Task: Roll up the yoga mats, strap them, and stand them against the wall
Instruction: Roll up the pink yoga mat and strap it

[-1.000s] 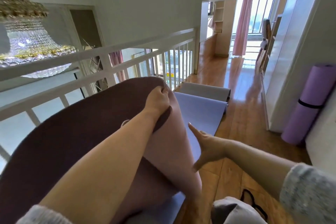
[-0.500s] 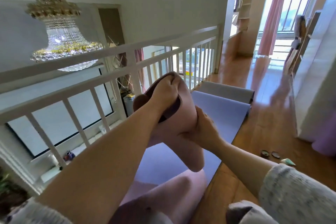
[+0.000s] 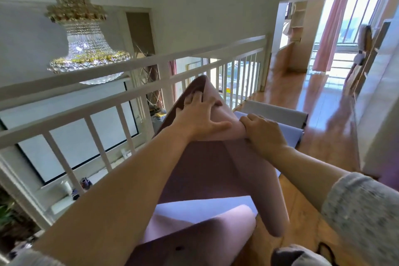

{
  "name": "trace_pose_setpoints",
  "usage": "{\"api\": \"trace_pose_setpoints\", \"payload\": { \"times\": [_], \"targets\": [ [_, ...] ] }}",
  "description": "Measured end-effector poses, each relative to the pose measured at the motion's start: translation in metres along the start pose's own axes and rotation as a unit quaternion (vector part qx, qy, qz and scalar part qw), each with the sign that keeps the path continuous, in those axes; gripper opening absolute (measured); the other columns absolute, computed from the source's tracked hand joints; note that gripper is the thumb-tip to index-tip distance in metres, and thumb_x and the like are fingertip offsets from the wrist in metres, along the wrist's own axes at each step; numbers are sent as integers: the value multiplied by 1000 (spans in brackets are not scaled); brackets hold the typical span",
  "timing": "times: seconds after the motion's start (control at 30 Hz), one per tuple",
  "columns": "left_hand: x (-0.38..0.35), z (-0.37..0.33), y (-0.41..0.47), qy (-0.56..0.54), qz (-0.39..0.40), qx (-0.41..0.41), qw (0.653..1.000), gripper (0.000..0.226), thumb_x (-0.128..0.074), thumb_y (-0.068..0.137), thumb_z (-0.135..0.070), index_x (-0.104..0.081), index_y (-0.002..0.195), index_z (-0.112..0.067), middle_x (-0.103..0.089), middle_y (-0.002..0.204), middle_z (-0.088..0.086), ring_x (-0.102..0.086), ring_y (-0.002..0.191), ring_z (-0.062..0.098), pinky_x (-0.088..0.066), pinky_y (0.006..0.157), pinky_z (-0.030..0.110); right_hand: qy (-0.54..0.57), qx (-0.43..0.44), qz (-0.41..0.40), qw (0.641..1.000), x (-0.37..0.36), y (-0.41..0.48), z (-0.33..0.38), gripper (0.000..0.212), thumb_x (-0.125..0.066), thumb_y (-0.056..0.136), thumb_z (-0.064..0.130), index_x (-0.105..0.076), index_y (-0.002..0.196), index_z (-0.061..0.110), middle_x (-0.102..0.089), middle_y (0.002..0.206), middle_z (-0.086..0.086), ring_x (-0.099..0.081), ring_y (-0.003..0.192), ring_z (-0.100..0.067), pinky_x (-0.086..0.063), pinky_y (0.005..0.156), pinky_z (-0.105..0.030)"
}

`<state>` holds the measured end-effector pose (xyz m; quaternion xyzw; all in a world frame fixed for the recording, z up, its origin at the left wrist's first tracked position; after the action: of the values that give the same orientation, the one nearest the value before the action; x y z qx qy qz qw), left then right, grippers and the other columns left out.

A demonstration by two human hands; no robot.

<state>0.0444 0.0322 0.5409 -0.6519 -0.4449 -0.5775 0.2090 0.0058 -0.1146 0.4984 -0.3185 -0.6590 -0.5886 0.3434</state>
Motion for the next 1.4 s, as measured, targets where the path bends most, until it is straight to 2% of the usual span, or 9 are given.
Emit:
{"api": "trace_pose_setpoints", "payload": {
  "times": [0.13, 0.23, 0.37, 0.57, 0.77, 0.93, 1.07, 1.17, 1.4],
  "targets": [
    [18, -35, 8, 253, -27, -44, 966, 79, -53, 74, -77, -35, 143, -42, 19, 158, 8, 25, 142, 38, 12, 104, 73, -44, 10, -10, 999, 22, 5, -7, 14, -63, 82, 3, -66, 94, 9, -64, 84, -9, -66, 81, -32, -50, 58, -37],
    [18, -67, 8, 383, 12, -96, 919, 54, -54, 86, -55, -49, 135, -32, -30, 152, 10, -12, 145, 34, 2, 108, 70, -35, -16, 8, 999, 33, 10, -11, 22, -49, 93, 9, -61, 110, 15, -64, 103, -3, -62, 102, -25, -49, 76, -36],
    [40, -93, -8, 321, -104, -128, 933, 28, -39, 96, -12, -62, 109, -19, -64, 100, 1, -61, 99, 22, -38, 101, 47, 100, -76, -12, 992, 42, 3, -23, 6, -60, 87, 24, -55, 84, 21, -65, 93, 1, -62, 93, -25, -38, 68, -31],
    [64, -58, -22, 145, -229, -101, 957, 33, -49, 92, -8, -62, 118, -24, -67, 110, -1, -60, 103, 25, -51, 86, 41, 181, -236, 98, 950, -6, -64, -35, 84, -49, 57, 82, -50, 125, 32, -62, 112, 5, -55, 103, -20, -49, 82, -36],
    [71, -53, -44, 83, -297, -117, 944, 31, -58, 86, -10, -65, 114, -22, -68, 112, 0, -60, 102, 28, -44, 85, 35, 194, -344, 159, 905, -21, -79, -51, 21, -62, 82, 43, -61, 101, 35, -63, 87, 3, -55, 80, -20, -46, 67, -30],
    [86, -50, -53, 78, -350, -117, 926, 31, -66, 73, -1, -69, 100, -16, -71, 100, 2, -65, 88, 31, -49, 81, 40, 264, -429, 147, 851, 1, -54, -87, 19, -56, 92, 29, -67, 94, 15, -67, 90, -11, -63, 85, -31, -54, 69, -37],
    [98, -67, -62, 74, -403, -156, 899, 29, -64, 64, -4, -70, 90, -15, -71, 85, 1, -65, 75, 27, -50, 69, 32, 343, -464, 152, 802, 26, -48, -100, 27, -57, 92, 8, -58, 117, -3, -58, 83, -10, -57, 71, -24, -56, 59, -28],
    [106, -77, -66, 75, -433, -175, 881, 24, -67, 66, -4, -70, 87, -16, -70, 81, -2, -64, 70, 23, -50, 67, 28, 342, -460, 38, 819, 70, -44, -122, 35, -63, 82, -2, -62, 118, -3, -65, 105, -21, -61, 94, -38, -56, 80, -47],
    [108, -79, -63, 58, -430, -170, 885, 25, -49, 78, -11, -66, 96, -15, -67, 90, 1, -63, 72, 28, -44, 61, 29, 150, -269, -338, 889, 214, -51, -117, 47, -42, 83, -3, -64, 122, 8, -61, 122, -18, -56, 110, -34, -39, 89, -30]
  ]
}}
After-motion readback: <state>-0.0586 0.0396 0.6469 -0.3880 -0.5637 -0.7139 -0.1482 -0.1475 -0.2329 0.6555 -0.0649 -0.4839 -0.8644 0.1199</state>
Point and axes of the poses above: each hand's wrist, its own y-axis towards the middle knuckle, its own x-axis out of the back of the hand, z = x × y, the point moved 7 cm from there along y, towards the middle knuckle
